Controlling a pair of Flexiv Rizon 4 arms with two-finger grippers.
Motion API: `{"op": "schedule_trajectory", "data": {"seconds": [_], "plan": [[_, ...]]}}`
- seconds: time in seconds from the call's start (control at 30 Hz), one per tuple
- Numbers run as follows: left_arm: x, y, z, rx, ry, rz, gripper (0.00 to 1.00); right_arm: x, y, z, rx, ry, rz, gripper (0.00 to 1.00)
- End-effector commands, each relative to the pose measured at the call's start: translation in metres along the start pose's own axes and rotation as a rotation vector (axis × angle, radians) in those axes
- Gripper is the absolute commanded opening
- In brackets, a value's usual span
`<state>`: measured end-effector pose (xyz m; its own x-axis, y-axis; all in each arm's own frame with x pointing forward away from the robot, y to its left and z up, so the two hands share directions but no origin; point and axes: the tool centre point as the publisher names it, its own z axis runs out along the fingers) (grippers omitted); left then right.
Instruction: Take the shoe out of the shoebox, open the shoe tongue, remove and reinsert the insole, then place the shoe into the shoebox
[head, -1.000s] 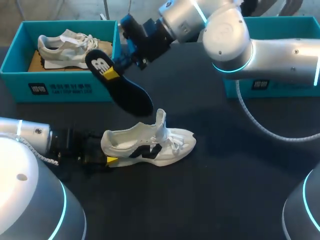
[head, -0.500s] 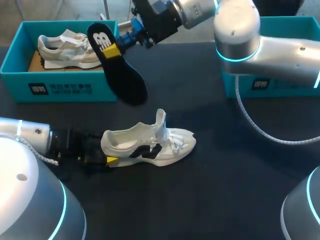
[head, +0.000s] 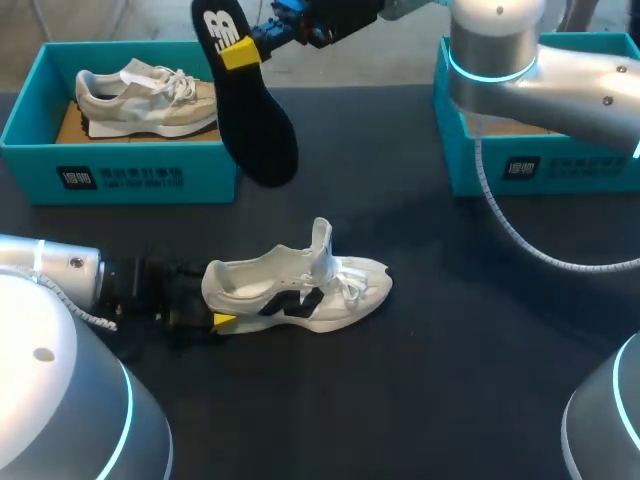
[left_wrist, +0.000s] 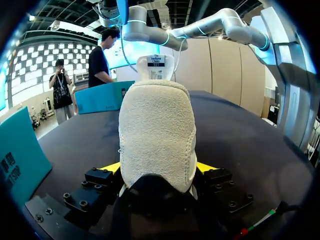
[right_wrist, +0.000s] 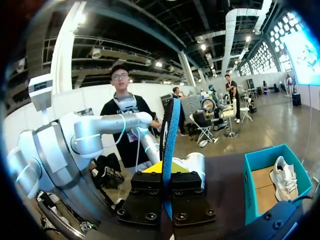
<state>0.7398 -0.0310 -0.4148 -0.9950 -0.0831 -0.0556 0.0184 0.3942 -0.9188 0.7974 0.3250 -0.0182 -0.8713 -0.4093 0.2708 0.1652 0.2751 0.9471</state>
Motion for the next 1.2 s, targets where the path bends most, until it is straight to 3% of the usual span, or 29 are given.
{"op": "schedule_trajectory", "data": {"seconds": [0.03,0.33,0.4,0.7,1.2], "plan": [[0.001,0.003,-0.001,-0.001,-0.001,0.001,0.0,0.002,-0.001,0.0,-0.001,-0.006,0.0,0.0],[0.001,0.003,-0.001,-0.001,-0.001,0.001,0.0,0.005,-0.002,-0.003,-0.011,-0.006,0.001,0.0],[0.001,0.003,-0.001,-0.001,-0.001,0.001,0.0,0.011,-0.002,-0.01,0.003,-0.026,0.073,0.0],[0.001,0.003,-0.001,-0.001,-0.001,0.001,0.0,0.049,0.009,-0.038,0.008,-0.063,0.246,0.0],[0.001,0.003,-0.001,-0.001,-0.001,0.001,0.0,0.115,0.029,-0.052,-0.02,-0.186,0.457,0.0]]}}
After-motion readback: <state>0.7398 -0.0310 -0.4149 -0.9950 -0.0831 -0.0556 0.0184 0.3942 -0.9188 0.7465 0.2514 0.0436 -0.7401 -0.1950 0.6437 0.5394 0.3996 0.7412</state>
